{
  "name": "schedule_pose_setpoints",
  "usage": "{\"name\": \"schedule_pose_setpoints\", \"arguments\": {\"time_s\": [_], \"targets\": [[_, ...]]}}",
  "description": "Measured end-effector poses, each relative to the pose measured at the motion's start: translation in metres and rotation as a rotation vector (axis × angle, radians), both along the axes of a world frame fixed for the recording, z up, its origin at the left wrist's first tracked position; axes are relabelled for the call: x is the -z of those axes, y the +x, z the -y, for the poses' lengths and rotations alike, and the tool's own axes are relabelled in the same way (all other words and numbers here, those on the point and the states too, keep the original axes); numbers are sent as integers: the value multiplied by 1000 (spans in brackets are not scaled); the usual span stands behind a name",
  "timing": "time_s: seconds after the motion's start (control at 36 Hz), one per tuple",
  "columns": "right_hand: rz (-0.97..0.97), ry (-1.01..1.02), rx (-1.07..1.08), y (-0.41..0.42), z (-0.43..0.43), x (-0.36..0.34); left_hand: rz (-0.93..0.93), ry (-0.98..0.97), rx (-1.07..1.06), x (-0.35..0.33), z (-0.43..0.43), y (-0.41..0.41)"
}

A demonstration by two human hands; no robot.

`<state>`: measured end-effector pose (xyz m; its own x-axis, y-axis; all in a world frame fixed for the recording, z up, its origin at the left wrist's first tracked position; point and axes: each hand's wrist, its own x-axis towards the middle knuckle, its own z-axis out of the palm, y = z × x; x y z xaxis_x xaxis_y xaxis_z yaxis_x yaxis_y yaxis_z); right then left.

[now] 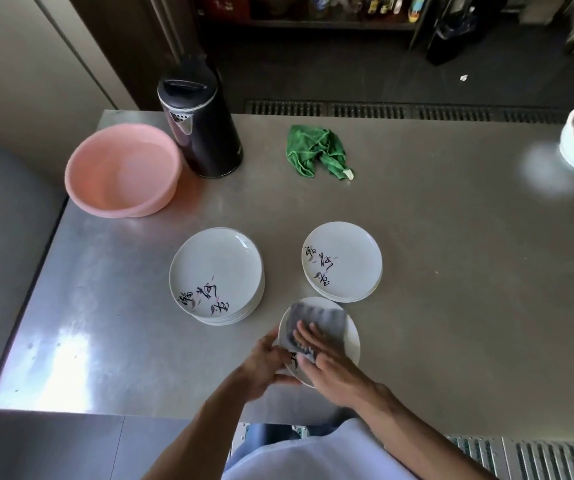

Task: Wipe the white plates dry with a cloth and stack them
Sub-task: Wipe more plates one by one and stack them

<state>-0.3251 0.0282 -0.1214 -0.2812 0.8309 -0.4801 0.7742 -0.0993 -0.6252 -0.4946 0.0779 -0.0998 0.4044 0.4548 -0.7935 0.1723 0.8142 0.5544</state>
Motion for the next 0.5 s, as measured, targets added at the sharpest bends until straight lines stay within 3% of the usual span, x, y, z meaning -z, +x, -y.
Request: {"name": "schedule_pose_setpoints", "arguments": {"time_s": [0.14,0.22,0.39,0.44,0.5], "targets": [[16,132,-243,27,29,-4,1,-35,-66,1,0,-9],[94,92,-144,37,40,2,-3,-12,-38,-2,2,-6],[93,-43,372,2,12,9,24,71,131,-16,7,11],[-30,27,336,-11,9,5,22,73,136,-18,9,15],[-146,83,146,-15,15,1,10,79,113,-19,9,14]]}}
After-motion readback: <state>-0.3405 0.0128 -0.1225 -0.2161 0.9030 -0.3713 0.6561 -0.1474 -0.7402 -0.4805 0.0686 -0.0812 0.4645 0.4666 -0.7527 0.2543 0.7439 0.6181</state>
